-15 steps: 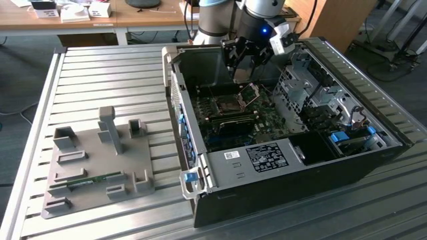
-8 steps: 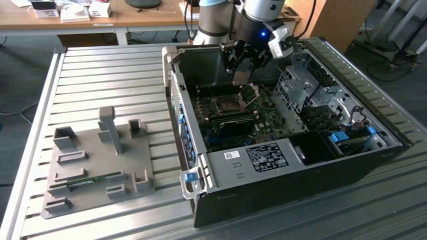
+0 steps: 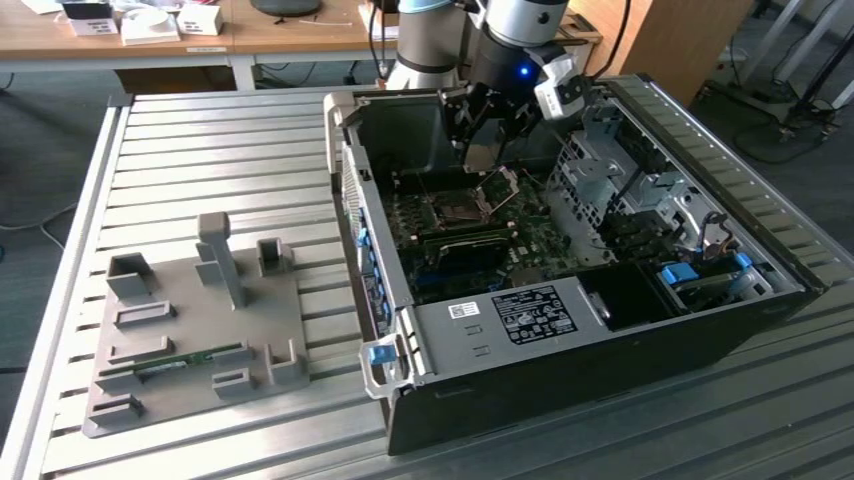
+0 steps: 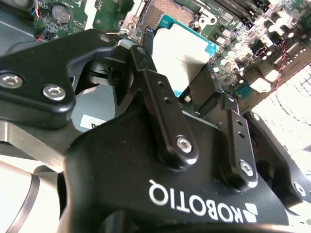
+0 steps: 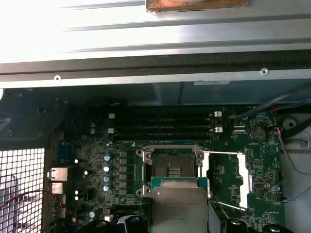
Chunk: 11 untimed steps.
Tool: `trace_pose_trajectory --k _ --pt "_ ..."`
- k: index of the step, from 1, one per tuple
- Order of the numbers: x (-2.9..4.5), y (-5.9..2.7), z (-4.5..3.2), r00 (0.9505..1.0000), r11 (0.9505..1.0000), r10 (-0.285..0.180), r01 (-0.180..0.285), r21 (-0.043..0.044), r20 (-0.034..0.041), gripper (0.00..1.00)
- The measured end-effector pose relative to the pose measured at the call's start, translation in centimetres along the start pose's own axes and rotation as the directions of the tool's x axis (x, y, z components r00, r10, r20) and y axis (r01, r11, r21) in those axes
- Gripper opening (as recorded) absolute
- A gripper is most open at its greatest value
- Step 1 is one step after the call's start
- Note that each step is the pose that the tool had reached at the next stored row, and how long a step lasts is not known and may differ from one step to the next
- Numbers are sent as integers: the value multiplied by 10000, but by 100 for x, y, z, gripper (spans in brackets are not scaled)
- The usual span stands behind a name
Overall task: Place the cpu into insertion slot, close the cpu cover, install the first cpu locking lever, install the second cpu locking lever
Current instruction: 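Place the cpu into insertion slot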
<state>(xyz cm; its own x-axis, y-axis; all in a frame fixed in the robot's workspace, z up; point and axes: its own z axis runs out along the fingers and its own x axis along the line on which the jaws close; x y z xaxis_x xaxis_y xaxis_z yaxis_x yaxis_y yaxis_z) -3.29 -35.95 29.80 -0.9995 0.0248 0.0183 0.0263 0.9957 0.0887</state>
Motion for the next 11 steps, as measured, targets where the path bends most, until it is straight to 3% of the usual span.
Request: trace_pose_trajectory --k 11 --pt "1 1 16 10000 10000 0 0 -1 1 54"
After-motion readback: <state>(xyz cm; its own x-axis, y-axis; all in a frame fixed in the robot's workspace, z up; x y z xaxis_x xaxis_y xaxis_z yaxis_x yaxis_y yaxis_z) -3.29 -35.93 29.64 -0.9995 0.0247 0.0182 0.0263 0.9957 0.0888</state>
